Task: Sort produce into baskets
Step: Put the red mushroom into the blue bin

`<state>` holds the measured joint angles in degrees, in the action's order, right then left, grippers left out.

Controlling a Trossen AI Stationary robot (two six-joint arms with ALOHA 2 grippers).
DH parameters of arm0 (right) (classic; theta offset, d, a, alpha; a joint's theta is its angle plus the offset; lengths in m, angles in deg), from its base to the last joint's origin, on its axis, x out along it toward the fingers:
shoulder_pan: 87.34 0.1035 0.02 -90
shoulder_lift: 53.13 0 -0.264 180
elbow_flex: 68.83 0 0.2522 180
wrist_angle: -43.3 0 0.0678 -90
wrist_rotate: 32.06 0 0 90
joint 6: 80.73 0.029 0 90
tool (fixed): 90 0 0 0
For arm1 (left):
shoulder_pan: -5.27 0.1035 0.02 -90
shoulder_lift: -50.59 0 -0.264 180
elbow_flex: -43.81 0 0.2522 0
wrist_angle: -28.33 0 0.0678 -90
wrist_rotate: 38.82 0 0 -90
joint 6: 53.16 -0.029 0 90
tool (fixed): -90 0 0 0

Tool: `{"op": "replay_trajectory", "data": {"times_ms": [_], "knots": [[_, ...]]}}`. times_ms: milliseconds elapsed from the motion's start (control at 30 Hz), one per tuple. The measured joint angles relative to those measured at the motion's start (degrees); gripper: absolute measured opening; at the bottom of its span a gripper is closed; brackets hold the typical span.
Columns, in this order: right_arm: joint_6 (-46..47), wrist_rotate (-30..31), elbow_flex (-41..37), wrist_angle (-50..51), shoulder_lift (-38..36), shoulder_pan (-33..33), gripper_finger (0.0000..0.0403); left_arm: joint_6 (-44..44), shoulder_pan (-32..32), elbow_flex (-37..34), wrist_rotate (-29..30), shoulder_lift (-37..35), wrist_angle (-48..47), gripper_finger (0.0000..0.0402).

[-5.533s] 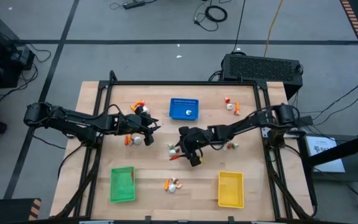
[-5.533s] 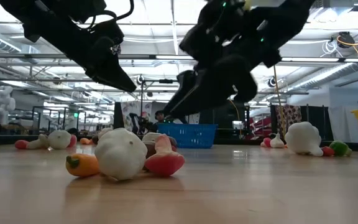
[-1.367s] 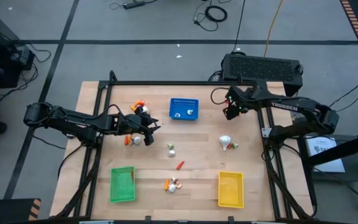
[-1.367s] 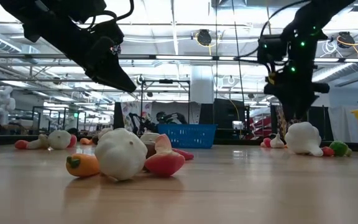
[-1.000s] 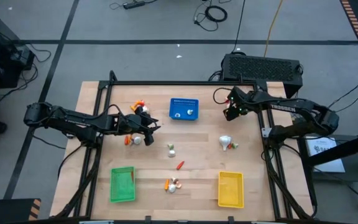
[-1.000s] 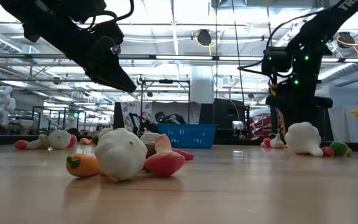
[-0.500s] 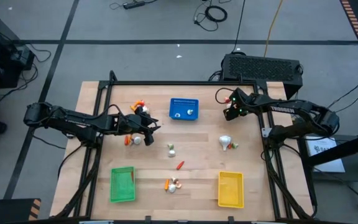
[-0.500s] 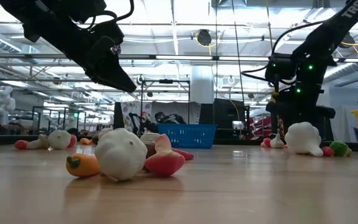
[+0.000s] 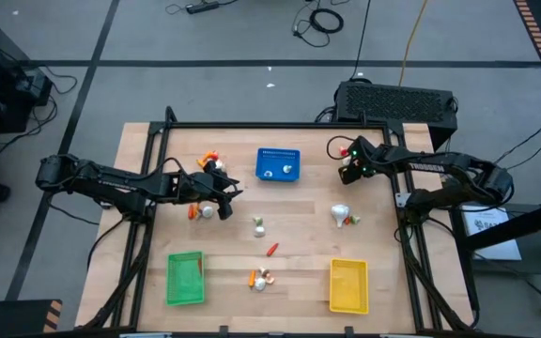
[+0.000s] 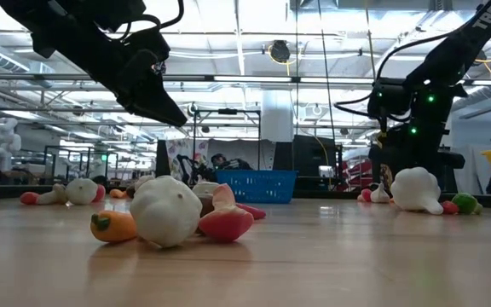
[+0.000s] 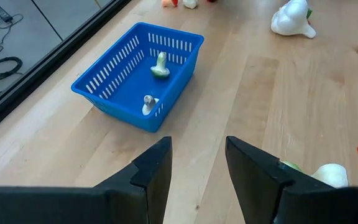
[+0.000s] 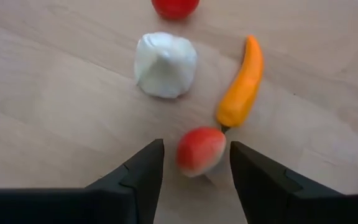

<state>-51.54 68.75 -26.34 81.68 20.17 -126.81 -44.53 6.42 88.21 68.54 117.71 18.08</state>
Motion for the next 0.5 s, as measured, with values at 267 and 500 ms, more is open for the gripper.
{"op": "replay_trajectory", "data": {"times_ms": [267,500], "knots": [[-1.77,0.13,0.02,-1.3,0.0,0.0,0.0094,0.0,0.0,0.0,0.0,-0.01,0.01,0.016],[-1.92,-0.3,0.22,-1.29,0.0,0.02,0.0036,0.0,0.0,0.0,0.0,-0.01,0.01,0.016]]}}
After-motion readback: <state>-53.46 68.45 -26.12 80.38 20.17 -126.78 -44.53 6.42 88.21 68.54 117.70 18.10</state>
